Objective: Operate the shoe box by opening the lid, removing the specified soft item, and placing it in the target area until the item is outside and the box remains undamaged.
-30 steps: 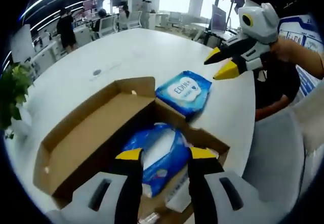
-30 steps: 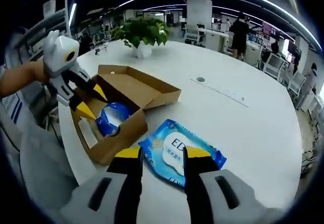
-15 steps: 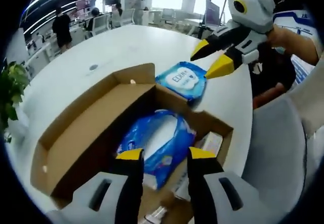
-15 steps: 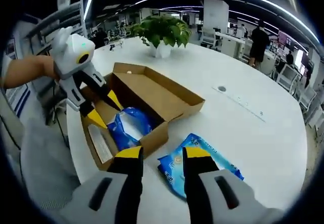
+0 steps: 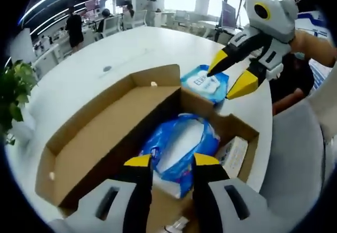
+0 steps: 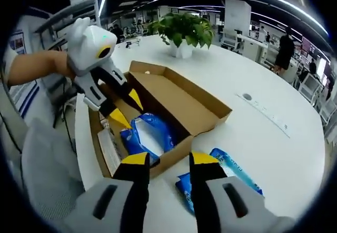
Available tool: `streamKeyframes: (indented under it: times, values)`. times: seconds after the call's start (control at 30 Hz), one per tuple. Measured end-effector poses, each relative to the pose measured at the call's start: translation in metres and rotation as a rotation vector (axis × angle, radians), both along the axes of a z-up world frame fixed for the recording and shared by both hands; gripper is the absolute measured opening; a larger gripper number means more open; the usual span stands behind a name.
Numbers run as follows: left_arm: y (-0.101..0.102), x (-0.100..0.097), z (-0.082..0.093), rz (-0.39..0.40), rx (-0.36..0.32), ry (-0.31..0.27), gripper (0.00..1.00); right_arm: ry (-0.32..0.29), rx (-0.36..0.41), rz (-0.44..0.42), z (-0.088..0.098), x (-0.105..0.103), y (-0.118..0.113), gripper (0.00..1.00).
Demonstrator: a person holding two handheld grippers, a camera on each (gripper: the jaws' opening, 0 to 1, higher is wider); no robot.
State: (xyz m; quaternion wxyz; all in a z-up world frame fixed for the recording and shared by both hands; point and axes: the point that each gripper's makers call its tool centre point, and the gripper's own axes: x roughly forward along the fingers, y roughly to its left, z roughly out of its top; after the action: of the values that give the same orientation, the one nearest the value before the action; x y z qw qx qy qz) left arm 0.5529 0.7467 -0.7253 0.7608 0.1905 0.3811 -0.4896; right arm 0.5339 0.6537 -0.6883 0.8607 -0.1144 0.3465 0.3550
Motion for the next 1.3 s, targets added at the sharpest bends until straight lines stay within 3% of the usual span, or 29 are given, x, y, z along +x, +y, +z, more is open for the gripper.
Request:
streamKeyframes:
  times: [0.47, 0.73, 0.97, 1.3]
  values:
    - [-0.008, 0.015, -0.01, -0.011, 0.019, -0.058, 0.16, 0.011, -0.01, 0.085, -0.008, -0.001, 0.027, 0.25]
    - [-0.009, 0.018, -0.02, -0.016, 0.036, -0.061, 0.11, 0.031, -0.027, 0.15, -0.017, -0.005, 0.044, 0.24]
    - [-0.006, 0.021, -0.023, -0.024, 0.042, -0.073, 0.0, 0.057, -0.059, 0.218, -0.03, -0.008, 0.059, 0.23]
    - [-0.004, 0.021, -0.02, -0.021, 0.016, -0.063, 0.0, 0.094, -0.124, 0.286, -0.053, -0.01, 0.07, 0.16]
